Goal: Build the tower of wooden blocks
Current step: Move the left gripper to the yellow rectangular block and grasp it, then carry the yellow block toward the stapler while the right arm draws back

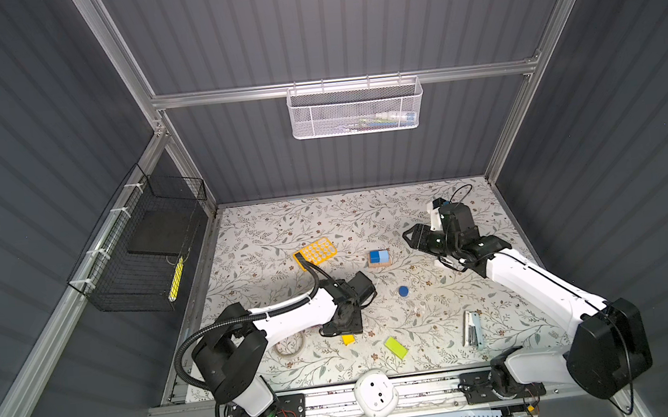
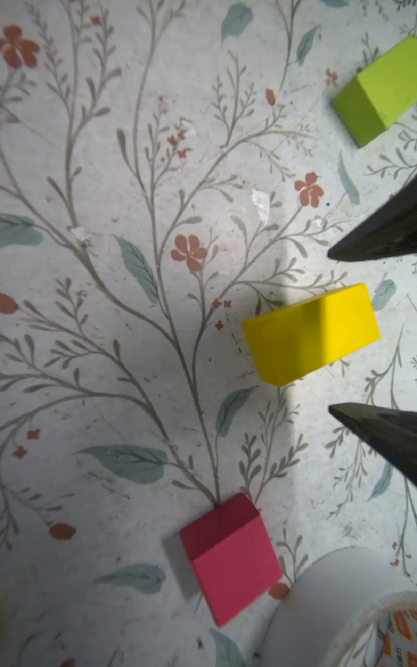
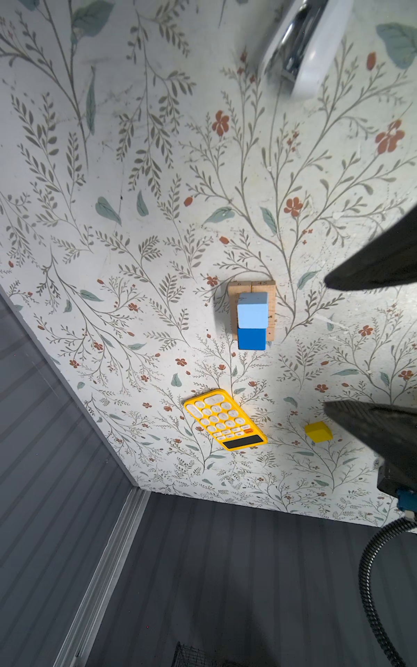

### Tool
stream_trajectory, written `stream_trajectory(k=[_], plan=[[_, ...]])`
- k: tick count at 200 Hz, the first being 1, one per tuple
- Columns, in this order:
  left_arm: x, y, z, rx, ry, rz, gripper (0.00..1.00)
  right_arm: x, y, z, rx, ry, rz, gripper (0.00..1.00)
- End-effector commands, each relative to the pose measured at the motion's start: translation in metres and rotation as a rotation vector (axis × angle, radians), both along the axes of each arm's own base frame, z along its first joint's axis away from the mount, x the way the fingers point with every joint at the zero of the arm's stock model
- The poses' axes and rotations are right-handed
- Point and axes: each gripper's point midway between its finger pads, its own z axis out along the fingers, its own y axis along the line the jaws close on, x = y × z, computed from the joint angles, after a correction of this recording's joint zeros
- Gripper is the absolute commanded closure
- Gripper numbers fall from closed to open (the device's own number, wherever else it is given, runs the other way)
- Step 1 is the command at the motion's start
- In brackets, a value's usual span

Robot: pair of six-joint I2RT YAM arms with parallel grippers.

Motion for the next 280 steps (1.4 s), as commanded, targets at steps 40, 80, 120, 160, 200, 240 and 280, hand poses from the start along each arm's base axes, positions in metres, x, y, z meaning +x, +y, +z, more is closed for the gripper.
stream_trajectory(k=[40,80,120,160,200,240,280], plan=[[-0.008,0.009,-0.018,0.053,0.036,0.006,0.47,-0.003,-0.004,0.0,-0.022,-0.01,-0.004,0.48],[-0.01,0.006,-0.027,0.043,0.056,0.003,0.56,-0.002,-0.004,-0.003,-0.026,-0.002,-0.003,0.48],[-0.003,-0.005,-0.021,0.017,0.031,-0.041,0.69,-0.002,-0.004,-0.005,-0.03,0.001,-0.004,0.48],[0.008,-0.024,-0.007,-0.001,-0.015,-0.161,0.82,-0.004,-0.009,-0.005,-0.048,0.0,-0.012,0.47],[0.023,-0.048,0.01,-0.028,-0.063,-0.329,0.85,-0.008,-0.019,0.001,-0.048,-0.02,-0.021,0.47],[0.045,-0.085,0.03,-0.056,-0.113,-0.493,0.87,-0.019,-0.046,0.017,-0.04,-0.061,-0.074,0.47],[0.07,-0.121,0.045,-0.058,-0.16,-0.631,0.88,-0.04,-0.076,0.045,-0.049,-0.138,-0.149,0.47]])
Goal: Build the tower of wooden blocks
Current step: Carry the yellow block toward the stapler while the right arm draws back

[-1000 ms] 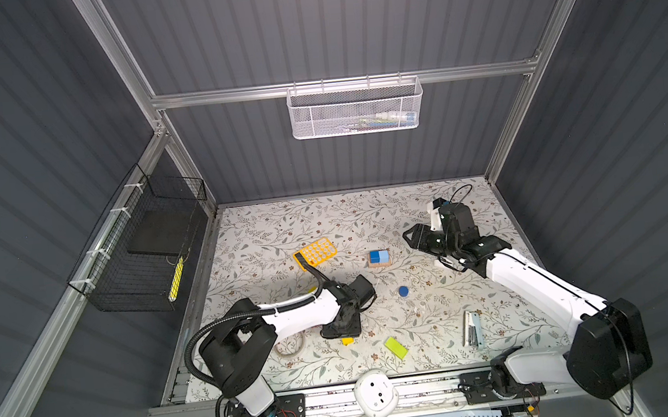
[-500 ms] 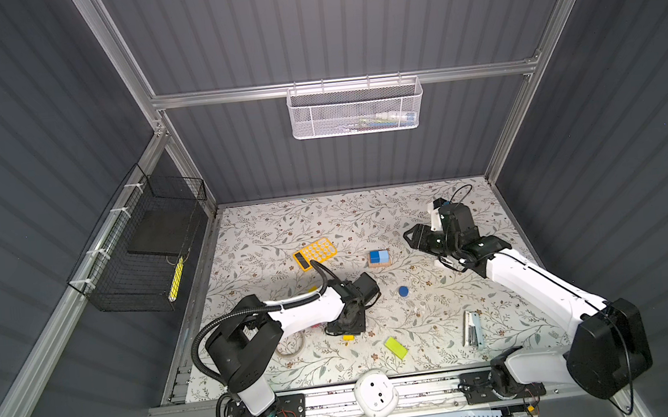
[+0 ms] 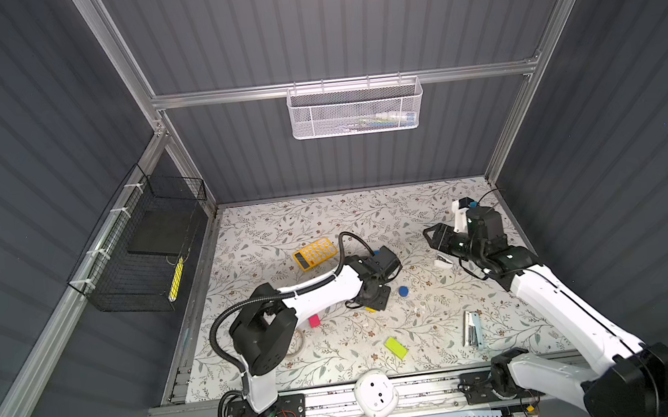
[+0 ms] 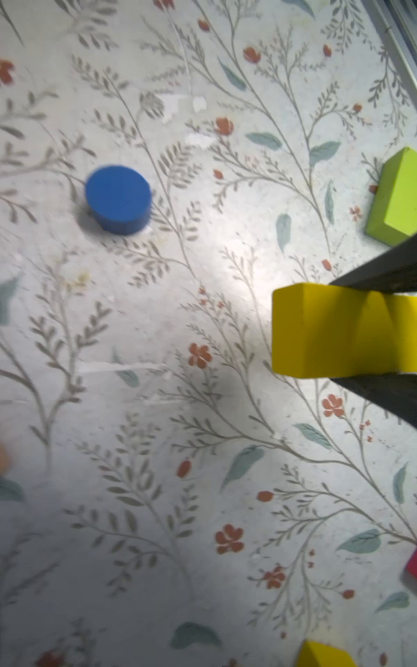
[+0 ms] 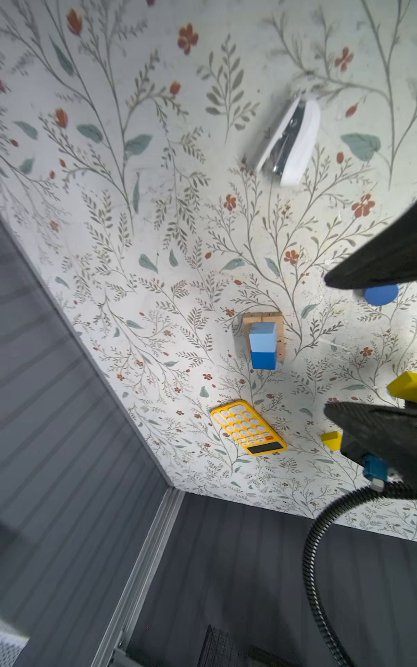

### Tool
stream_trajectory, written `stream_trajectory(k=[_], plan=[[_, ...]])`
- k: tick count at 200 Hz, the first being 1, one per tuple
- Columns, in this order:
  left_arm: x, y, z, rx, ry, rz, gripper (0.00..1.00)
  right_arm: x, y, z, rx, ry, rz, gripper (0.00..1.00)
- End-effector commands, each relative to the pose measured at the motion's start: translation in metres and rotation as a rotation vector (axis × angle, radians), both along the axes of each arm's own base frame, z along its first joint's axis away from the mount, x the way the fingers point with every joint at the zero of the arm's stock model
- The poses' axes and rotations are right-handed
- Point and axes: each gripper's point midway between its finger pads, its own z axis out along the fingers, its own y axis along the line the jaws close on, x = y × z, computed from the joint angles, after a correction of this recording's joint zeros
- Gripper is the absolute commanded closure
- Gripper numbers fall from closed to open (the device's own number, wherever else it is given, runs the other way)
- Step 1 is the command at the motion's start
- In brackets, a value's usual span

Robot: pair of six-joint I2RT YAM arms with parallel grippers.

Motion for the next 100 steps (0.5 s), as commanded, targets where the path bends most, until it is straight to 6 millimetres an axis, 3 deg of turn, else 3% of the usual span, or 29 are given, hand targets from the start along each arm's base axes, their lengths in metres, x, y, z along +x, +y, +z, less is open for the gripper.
stream_trajectory(k=[1,57,100], plan=[[0.007,-0.013,0.007,0.033,-0.023,-0.138,0.88,-0.015,-0.018,0.005,-0.033,-0.016,-0.04,0.47],[0.043,-0.069,0.017,0.017,-0.085,-0.289,0.88,-0.038,-0.036,0.038,-0.037,-0.123,-0.088,0.46],[0.06,-0.11,0.016,-0.019,-0.111,-0.417,0.88,-0.049,-0.045,0.039,-0.056,-0.119,-0.108,0.46]])
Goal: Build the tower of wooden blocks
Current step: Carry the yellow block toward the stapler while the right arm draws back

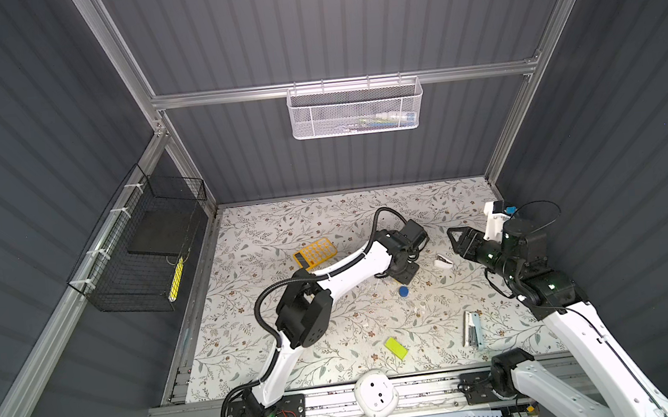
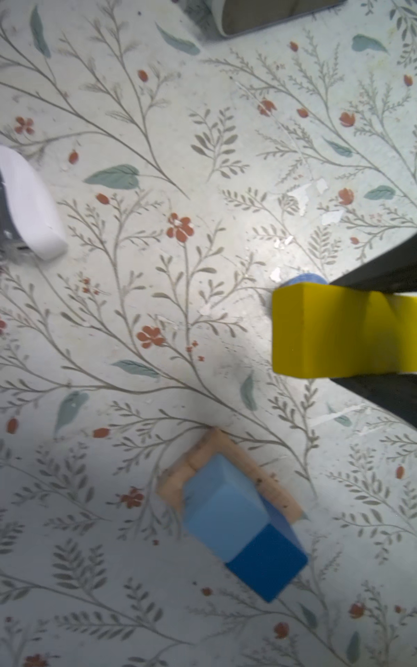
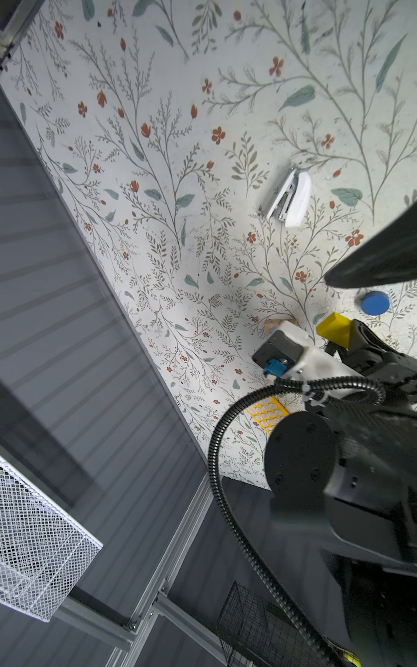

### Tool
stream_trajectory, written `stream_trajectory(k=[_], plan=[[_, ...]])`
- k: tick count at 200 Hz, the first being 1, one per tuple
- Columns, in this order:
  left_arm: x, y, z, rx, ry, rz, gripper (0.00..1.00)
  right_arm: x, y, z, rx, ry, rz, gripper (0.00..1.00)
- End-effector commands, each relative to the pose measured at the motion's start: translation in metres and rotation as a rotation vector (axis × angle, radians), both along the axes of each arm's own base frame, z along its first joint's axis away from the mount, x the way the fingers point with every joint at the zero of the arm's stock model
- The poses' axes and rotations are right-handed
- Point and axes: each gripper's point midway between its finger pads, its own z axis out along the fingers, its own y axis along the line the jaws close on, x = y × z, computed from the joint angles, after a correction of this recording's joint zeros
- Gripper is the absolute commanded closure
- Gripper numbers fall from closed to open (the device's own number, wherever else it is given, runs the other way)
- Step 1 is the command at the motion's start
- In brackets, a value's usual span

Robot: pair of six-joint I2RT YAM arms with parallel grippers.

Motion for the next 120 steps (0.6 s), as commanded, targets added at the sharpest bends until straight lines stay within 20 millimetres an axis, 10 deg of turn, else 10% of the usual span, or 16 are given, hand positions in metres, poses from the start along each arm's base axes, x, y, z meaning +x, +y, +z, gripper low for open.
stream_trajectory(k=[1,120], plan=[[-0.001,-0.014,0.002,0.013,0.003,-0.124,0.88,-0.006,-0.008,-0.008,-0.034,0.021,-0.021,0.46],[0.004,-0.038,-0.042,0.065,-0.043,-0.445,0.87,-0.006,-0.018,-0.012,-0.05,0.032,-0.056,0.45]])
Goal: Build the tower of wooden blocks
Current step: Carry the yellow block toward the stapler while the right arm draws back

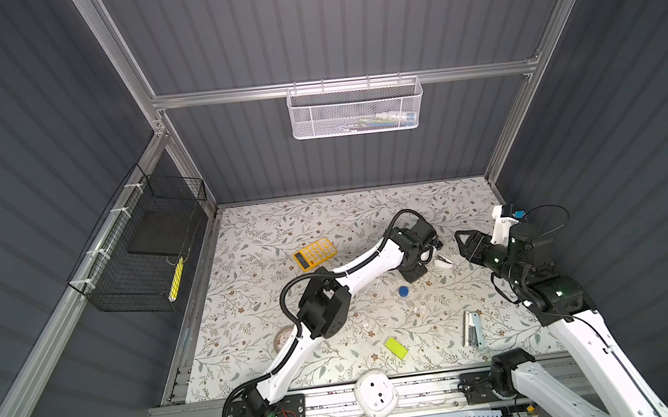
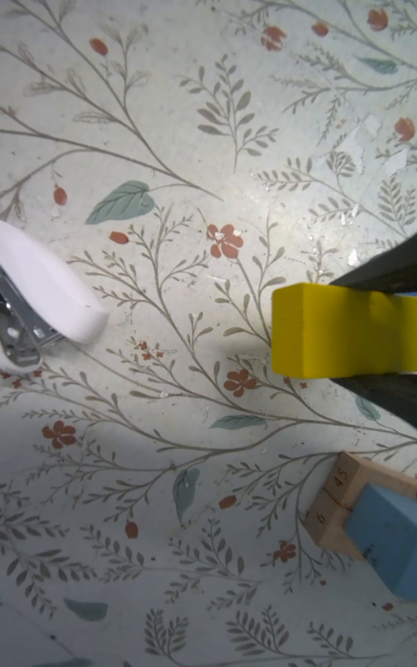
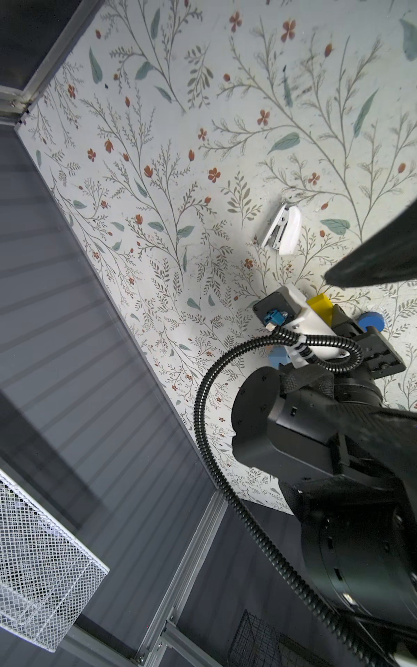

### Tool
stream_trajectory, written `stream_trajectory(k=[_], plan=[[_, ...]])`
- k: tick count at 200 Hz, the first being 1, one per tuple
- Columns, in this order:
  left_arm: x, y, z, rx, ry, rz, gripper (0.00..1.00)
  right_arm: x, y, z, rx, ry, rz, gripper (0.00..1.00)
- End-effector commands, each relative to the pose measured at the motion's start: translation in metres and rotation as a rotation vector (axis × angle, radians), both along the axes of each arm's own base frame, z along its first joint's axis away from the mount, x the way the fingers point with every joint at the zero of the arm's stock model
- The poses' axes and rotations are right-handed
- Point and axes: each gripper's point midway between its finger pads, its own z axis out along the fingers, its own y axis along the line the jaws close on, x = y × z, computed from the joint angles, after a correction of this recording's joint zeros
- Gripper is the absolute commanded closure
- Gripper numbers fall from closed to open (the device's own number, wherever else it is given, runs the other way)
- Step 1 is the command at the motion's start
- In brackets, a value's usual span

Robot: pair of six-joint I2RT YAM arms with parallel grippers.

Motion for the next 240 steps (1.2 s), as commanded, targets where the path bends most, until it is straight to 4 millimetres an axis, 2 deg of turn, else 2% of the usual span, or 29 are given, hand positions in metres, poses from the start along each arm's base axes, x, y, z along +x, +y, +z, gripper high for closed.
stream_trajectory(k=[1,43,106,164,184,203,240], plan=[[-0.006,-0.007,-0.003,-0.005,0.013,-0.098,0.87,0.002,-0.002,-0.009,-0.019,0.024,-0.006,0.45],[-0.009,-0.018,-0.013,-0.042,0.031,-0.132,0.81,0.008,0.002,-0.014,-0.009,0.039,0.008,0.46],[-0.009,-0.021,-0.023,-0.042,0.032,-0.156,0.8,0.009,0.002,-0.017,-0.008,0.047,0.007,0.46],[-0.013,-0.022,-0.032,-0.042,0.057,-0.171,0.7,0.009,0.002,-0.019,-0.007,0.051,0.007,0.45],[-0.014,-0.022,-0.033,-0.043,0.061,-0.169,0.6,0.009,0.002,-0.02,-0.007,0.052,0.007,0.45],[-0.013,-0.023,-0.033,-0.046,0.056,-0.165,0.38,0.009,0.001,-0.02,-0.006,0.053,0.004,0.45],[-0.008,-0.023,-0.029,-0.049,0.03,-0.153,0.23,0.008,0.001,-0.019,-0.004,0.049,0.004,0.43]])
